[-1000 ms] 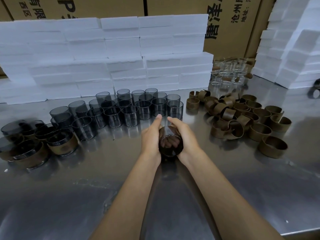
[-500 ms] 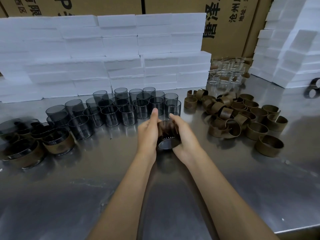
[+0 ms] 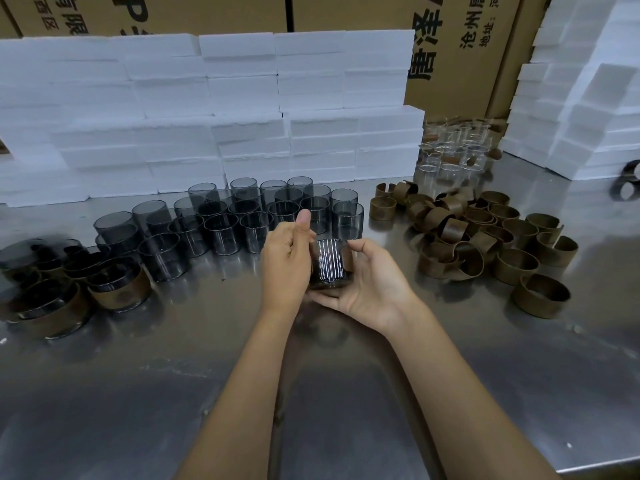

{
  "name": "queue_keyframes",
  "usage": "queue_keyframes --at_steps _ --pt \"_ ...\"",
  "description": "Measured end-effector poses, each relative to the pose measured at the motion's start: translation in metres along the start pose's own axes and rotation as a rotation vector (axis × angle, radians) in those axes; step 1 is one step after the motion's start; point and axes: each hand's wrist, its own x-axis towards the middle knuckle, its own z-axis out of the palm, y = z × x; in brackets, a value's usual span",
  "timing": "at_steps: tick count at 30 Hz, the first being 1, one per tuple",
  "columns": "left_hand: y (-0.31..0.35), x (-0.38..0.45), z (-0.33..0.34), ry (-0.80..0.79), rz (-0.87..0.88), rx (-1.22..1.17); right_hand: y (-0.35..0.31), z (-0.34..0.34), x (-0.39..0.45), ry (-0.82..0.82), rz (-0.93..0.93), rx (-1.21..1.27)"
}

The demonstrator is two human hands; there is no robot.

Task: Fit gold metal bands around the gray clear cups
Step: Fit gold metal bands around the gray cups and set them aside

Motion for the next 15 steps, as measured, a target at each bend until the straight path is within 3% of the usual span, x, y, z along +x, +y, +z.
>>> queue_keyframes --at_steps 2,10,15 --pt "0.002 0.000 0.000 -0.021 -0.083 -0.088 -0.002 0.002 -0.002 -0.011 -0.034 0.030" --pt "0.010 -0.012 0.005 -0.125 -0.059 -0.166 -0.011 -0.001 -0.001 0.159 -0.196 0.083" --pt "0.014 -0.018 0.006 -0.237 0.138 0.054 -0.015 -0.001 -0.004 0.211 -0.238 0.157"
